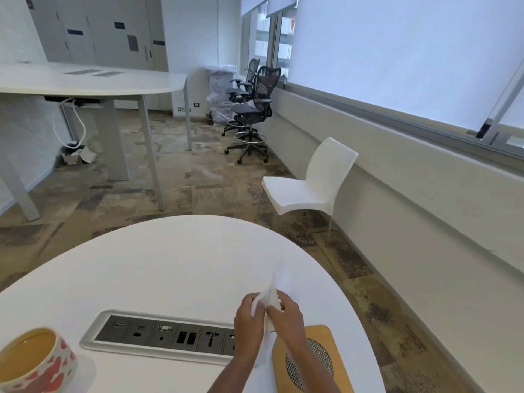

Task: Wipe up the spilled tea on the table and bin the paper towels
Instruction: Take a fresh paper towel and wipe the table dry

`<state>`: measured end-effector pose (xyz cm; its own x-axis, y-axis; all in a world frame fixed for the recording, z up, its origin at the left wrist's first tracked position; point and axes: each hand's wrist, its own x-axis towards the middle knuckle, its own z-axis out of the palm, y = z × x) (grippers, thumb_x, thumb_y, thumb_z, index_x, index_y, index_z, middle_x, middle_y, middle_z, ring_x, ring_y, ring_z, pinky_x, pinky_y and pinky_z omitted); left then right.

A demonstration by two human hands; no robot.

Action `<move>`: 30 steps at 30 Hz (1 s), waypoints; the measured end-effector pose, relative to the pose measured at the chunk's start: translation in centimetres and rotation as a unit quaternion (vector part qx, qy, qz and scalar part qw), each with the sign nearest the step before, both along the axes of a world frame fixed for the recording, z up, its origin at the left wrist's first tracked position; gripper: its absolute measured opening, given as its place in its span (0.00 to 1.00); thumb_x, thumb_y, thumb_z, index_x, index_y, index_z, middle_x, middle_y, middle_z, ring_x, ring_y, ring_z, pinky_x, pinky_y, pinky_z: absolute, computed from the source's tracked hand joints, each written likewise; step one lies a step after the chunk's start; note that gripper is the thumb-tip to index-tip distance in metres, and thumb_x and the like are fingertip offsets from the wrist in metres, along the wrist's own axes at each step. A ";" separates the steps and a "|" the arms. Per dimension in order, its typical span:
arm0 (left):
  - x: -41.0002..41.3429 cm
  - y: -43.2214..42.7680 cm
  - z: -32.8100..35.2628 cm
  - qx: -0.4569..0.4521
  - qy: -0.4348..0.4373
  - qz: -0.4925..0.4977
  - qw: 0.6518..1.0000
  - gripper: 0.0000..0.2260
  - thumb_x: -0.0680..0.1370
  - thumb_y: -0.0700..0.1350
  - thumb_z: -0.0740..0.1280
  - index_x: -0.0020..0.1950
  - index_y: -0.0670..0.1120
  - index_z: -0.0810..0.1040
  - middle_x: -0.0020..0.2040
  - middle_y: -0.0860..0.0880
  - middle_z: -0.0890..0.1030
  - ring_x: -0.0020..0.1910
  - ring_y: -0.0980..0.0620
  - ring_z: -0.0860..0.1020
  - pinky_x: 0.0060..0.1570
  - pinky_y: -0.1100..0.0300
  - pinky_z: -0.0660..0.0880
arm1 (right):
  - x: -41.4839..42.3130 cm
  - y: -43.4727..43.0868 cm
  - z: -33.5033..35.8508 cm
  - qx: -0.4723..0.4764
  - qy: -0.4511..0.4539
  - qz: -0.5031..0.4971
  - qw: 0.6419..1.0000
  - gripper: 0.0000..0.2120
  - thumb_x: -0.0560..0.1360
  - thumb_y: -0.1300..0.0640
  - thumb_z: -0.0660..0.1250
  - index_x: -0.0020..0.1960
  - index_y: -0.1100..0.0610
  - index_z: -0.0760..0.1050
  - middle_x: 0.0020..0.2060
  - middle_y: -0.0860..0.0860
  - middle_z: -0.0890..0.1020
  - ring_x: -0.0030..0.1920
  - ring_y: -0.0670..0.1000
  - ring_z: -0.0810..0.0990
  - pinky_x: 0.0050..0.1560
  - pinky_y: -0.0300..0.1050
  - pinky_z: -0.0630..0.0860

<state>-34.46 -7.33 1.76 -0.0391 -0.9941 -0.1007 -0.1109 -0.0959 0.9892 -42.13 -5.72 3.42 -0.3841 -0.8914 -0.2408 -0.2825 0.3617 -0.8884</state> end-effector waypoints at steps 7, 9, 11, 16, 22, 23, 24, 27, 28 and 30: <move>1.7 3.6 1.6 0.249 0.196 -0.008 0.948 0.07 0.76 0.42 0.66 0.49 0.38 0.77 0.42 0.41 0.78 0.42 0.43 0.76 0.36 0.58 0.71 | 0.4 5.0 0.9 0.019 0.018 0.074 0.997 0.19 0.74 0.67 0.59 0.63 0.59 0.74 0.55 0.56 0.81 0.48 0.50 0.76 0.37 0.31 0.69; 2.8 4.9 1.9 0.240 0.191 -0.020 0.952 0.05 0.76 0.39 0.64 0.45 0.38 0.77 0.40 0.41 0.78 0.37 0.44 0.76 0.34 0.58 0.72 | 0.6 6.5 1.1 0.015 0.032 0.096 0.995 0.19 0.74 0.67 0.59 0.63 0.59 0.75 0.53 0.55 0.80 0.47 0.49 0.75 0.35 0.29 0.68; 3.6 6.2 1.9 0.213 0.167 -0.023 0.962 0.07 0.77 0.34 0.62 0.40 0.38 0.77 0.36 0.42 0.78 0.34 0.46 0.75 0.33 0.58 0.72 | 1.0 7.8 1.2 0.007 0.052 0.110 0.992 0.19 0.73 0.67 0.59 0.63 0.59 0.75 0.50 0.52 0.79 0.48 0.49 0.75 0.34 0.27 0.68; 4.2 9.0 1.9 0.156 0.085 0.029 0.984 0.07 0.76 0.34 0.61 0.39 0.41 0.74 0.38 0.44 0.77 0.37 0.47 0.74 0.35 0.57 0.70 | 2.4 10.4 1.3 -0.007 0.128 0.134 0.983 0.25 0.73 0.68 0.58 0.69 0.56 0.69 0.61 0.55 0.77 0.61 0.54 0.74 0.56 0.40 0.70; 4.4 12.7 2.3 0.127 0.061 0.049 0.989 0.02 0.75 0.36 0.62 0.44 0.40 0.73 0.37 0.46 0.77 0.36 0.52 0.75 0.32 0.61 0.71 | 4.6 13.2 1.6 0.015 0.207 0.181 0.961 0.24 0.75 0.64 0.55 0.71 0.55 0.66 0.62 0.58 0.73 0.58 0.54 0.75 0.51 0.39 0.71; 4.6 13.3 2.3 0.128 0.061 0.051 0.989 0.01 0.75 0.36 0.62 0.44 0.40 0.73 0.37 0.46 0.77 0.36 0.51 0.75 0.33 0.61 0.71 | 5.0 13.7 1.6 0.010 0.216 0.188 0.958 0.22 0.75 0.64 0.55 0.68 0.56 0.68 0.60 0.58 0.74 0.52 0.54 0.76 0.46 0.40 0.70; 4.8 13.7 2.2 0.133 0.062 0.051 0.988 0.01 0.76 0.37 0.62 0.45 0.40 0.73 0.38 0.46 0.77 0.37 0.50 0.75 0.33 0.60 0.71 | 5.3 14.1 1.6 0.005 0.220 0.193 0.956 0.20 0.75 0.64 0.55 0.65 0.58 0.70 0.58 0.58 0.74 0.47 0.53 0.74 0.40 0.40 0.69; 5.7 14.9 2.1 0.152 0.085 0.050 0.983 0.05 0.77 0.40 0.61 0.48 0.38 0.72 0.41 0.44 0.77 0.42 0.47 0.76 0.36 0.58 0.71 | 6.2 15.4 1.5 -0.002 0.209 0.199 0.957 0.16 0.74 0.63 0.56 0.60 0.60 0.72 0.49 0.54 0.72 0.44 0.51 0.74 0.40 0.39 0.70; 6.1 15.3 2.1 0.160 0.103 0.050 0.980 0.08 0.78 0.42 0.61 0.50 0.37 0.73 0.42 0.43 0.77 0.43 0.46 0.76 0.39 0.57 0.72 | 6.5 15.9 1.5 -0.003 0.207 0.205 0.957 0.16 0.74 0.62 0.56 0.60 0.60 0.72 0.47 0.53 0.71 0.46 0.52 0.76 0.42 0.40 0.71; 6.9 15.9 2.1 0.172 0.131 0.049 0.975 0.11 0.78 0.46 0.62 0.49 0.37 0.74 0.42 0.41 0.77 0.45 0.44 0.77 0.42 0.55 0.73 | 7.2 16.6 1.5 -0.007 0.222 0.237 0.946 0.16 0.75 0.59 0.58 0.61 0.59 0.70 0.48 0.53 0.70 0.50 0.53 0.78 0.44 0.41 0.72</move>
